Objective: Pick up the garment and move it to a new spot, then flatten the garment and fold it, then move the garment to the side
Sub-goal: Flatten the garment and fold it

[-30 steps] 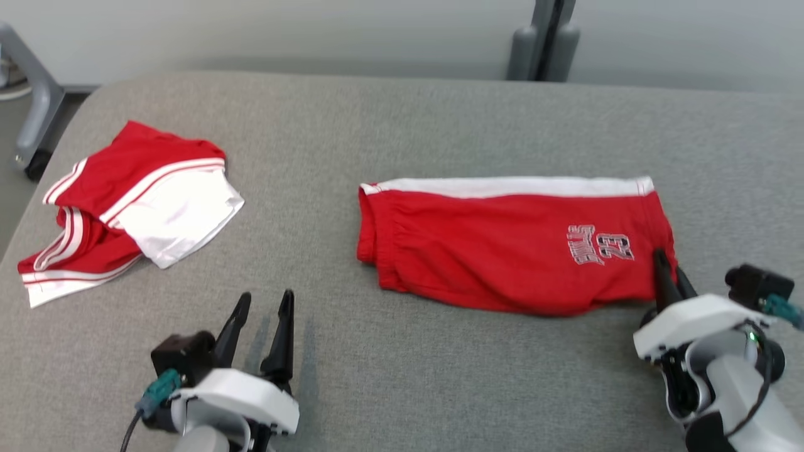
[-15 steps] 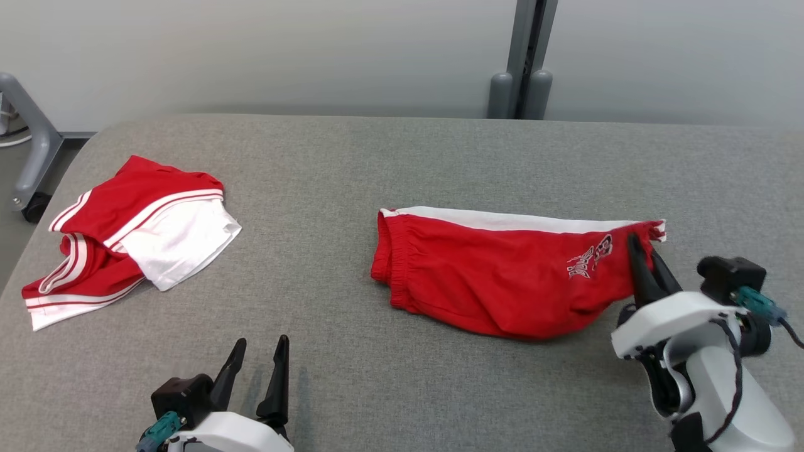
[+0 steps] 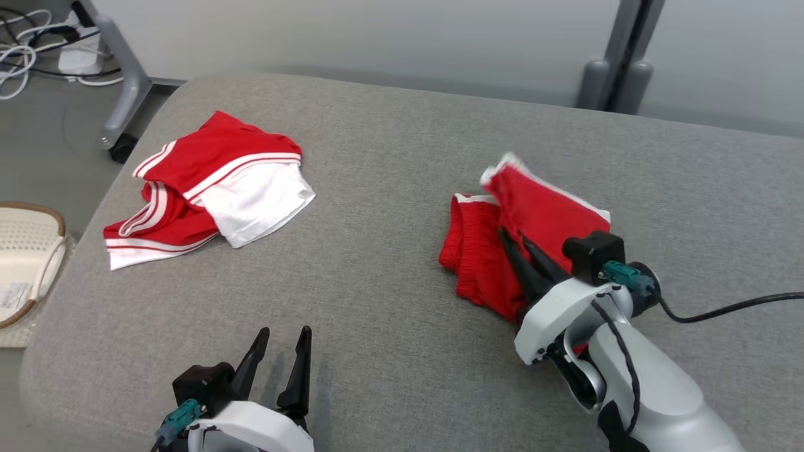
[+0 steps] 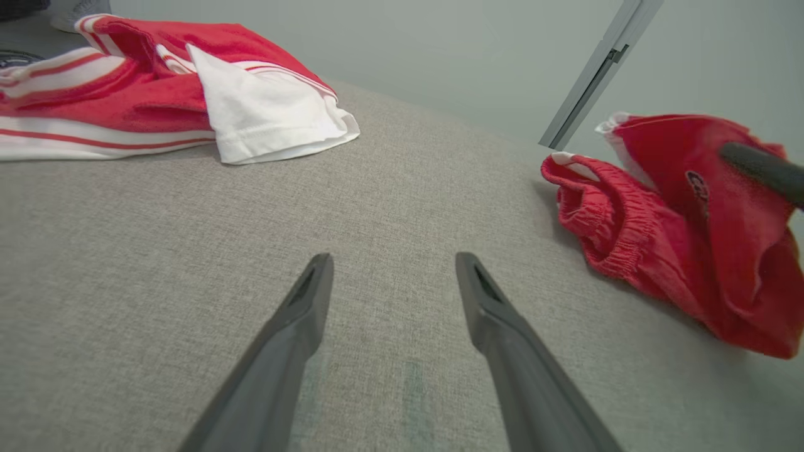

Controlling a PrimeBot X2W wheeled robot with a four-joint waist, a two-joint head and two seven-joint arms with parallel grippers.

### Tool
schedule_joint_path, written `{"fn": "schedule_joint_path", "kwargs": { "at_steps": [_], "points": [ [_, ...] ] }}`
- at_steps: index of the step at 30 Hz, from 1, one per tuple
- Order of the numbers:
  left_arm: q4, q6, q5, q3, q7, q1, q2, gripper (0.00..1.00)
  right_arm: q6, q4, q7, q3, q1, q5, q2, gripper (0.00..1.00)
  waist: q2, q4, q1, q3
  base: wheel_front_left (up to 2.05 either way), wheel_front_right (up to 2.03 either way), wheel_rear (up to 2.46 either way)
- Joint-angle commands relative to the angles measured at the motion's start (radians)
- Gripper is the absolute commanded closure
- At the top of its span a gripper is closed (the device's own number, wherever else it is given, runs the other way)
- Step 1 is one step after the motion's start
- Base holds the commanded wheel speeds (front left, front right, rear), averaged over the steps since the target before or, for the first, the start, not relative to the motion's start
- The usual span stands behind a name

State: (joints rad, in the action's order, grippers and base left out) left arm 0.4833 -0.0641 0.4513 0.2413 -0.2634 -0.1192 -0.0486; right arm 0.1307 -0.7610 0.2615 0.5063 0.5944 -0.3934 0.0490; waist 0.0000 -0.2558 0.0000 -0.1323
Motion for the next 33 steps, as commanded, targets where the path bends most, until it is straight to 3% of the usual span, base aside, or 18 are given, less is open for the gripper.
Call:
{"fn": "schedule_joint_path", "kwargs": {
  "at_steps": [1, 4, 5, 6, 7, 12, 25, 33],
  "points": [
    [-0.003, 0.006, 0.008, 0.004, -0.002, -0.02, -0.004, 0.0, 0.0, -0.009, 0.005, 0.037, 0.008, -0.028, 0.005, 1.0, 0.0, -0.038, 0.0, -0.016, 0.0, 0.0, 0.0],
    [-0.007, 0.009, 0.009, 0.013, -0.002, -0.02, -0.004, 0.0, 0.0, -0.013, 0.005, 0.117, 0.001, -0.088, 0.005, 1.0, 0.0, -0.053, 0.0, -0.024, 0.0, 0.0, 0.0],
    [-0.008, 0.012, 0.009, 0.015, -0.002, -0.02, -0.003, 0.0, 0.0, -0.014, 0.005, 0.133, -0.001, -0.105, 0.006, 0.8, 0.0, -0.054, 0.0, -0.025, 0.0, 0.0, 0.0],
    [-0.008, 0.014, 0.004, 0.018, -0.002, -0.022, -0.003, 0.0, 0.0, -0.013, 0.005, 0.144, 0.001, -0.118, 0.008, 0.14, 0.0, -0.053, 0.0, -0.027, 0.0, 0.0, 0.0],
    [-0.01, 0.017, 0.0, 0.019, -0.002, -0.026, -0.003, 0.0, 0.0, -0.005, 0.005, 0.153, 0.001, -0.132, 0.008, 0.0, 0.0, -0.048, 0.0, -0.027, 0.0, 0.0, 0.0],
    [-0.022, 0.027, -0.037, 0.01, -0.002, -0.035, -0.004, 0.0, 0.0, 0.035, 0.005, 0.113, -0.02, -0.132, 0.007, 0.0, 0.0, 0.005, 0.0, -0.023, 0.0, 0.0, 0.0],
    [-0.075, 0.047, -0.177, -0.063, -0.002, -0.011, -0.004, 0.0, 0.0, 0.171, 0.005, -0.361, -0.249, 0.151, 0.004, 0.0, 0.0, 0.175, 0.0, 0.005, 0.0, 0.0, 0.0],
    [-0.07, 0.047, -0.2, -0.083, -0.002, 0.013, -0.004, 0.0, 0.0, 0.221, 0.005, -0.474, -0.348, 0.167, 0.003, 0.0, 0.0, 0.208, 0.0, 0.028, 0.0, 0.0, 0.0]
  ]
}}
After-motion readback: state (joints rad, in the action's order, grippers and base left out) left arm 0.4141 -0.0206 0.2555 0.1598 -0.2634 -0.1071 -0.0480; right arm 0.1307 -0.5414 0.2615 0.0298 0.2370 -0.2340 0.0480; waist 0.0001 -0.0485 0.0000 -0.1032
